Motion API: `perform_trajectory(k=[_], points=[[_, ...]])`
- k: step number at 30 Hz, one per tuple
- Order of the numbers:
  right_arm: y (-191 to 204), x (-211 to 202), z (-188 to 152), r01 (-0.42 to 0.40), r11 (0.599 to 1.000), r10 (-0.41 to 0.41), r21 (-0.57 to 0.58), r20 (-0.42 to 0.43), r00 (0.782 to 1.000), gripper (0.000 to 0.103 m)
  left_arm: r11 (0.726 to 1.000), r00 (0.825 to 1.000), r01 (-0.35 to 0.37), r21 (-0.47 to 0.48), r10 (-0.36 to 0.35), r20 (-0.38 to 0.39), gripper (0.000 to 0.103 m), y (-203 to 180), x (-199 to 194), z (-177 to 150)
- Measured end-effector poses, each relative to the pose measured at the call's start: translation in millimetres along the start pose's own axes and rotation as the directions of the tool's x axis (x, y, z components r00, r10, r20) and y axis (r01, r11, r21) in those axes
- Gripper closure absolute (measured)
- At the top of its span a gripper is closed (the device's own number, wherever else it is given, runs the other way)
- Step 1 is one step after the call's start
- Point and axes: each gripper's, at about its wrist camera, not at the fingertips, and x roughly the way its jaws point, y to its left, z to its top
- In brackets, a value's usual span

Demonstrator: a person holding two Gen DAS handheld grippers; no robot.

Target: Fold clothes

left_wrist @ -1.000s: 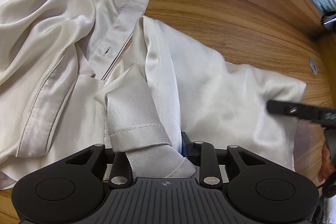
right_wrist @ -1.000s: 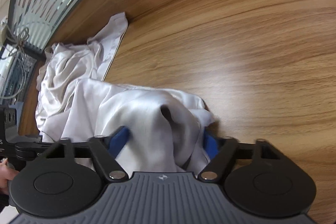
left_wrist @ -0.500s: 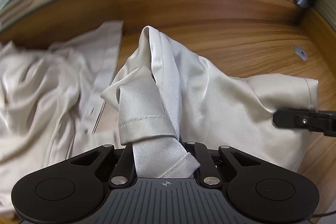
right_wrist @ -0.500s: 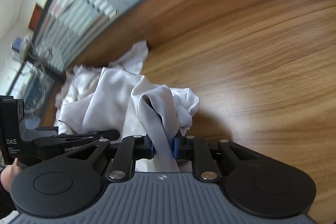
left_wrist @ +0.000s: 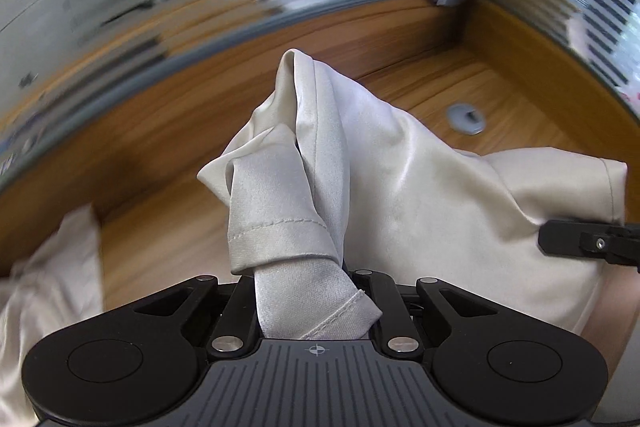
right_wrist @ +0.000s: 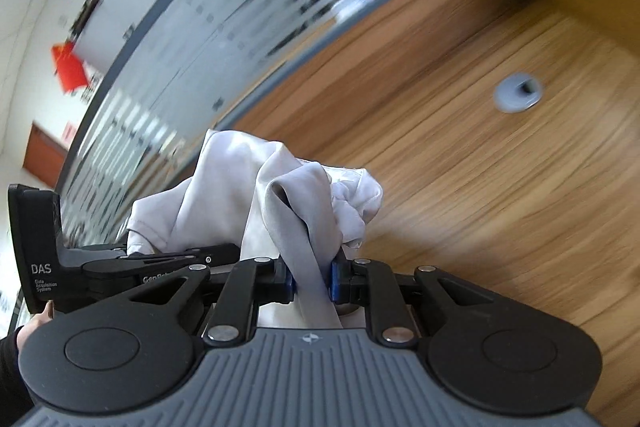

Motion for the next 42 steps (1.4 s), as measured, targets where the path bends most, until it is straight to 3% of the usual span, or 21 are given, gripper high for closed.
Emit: perform_trajectory(k=[11, 22, 32, 38, 42], points=[[-63, -55, 57, 0.105, 0.994, -0.103, -0.012, 0.135, 0.985, 0.085, 0.977, 0.999, 0.025, 0.213, -0.03, 0.02, 0.087, -103, 59, 100], [-140, -39, 111, 0.205, 0.966, -0.236, 0.158, 0.216, 0.947, 0.085, 0.941, 0.999, 0.033, 0.338, -0.028, -0.02, 0.087, -172, 138, 190], [-179, 7, 141, 0.281, 0.917, -0.35, 0.282, 0.234, 0.907, 0.085, 0.886, 0.998, 0.052, 0.46, -0.026, -0.063, 0.087, -202, 201, 233], [-196, 23, 151, 0.321, 0.9, -0.39, 0.294, 0.22, 0.894, 0.084, 0.887, 0.996, 0.069, 0.456, -0.039, -0.074, 0.086, -207, 221, 242], [-202, 29, 158, 0.357, 0.89, -0.418, 0.284, 0.193, 0.888, 0.075, 0.894, 0.998, 0.034, 0.447, -0.008, -0.061, 0.073, -203, 227, 242]])
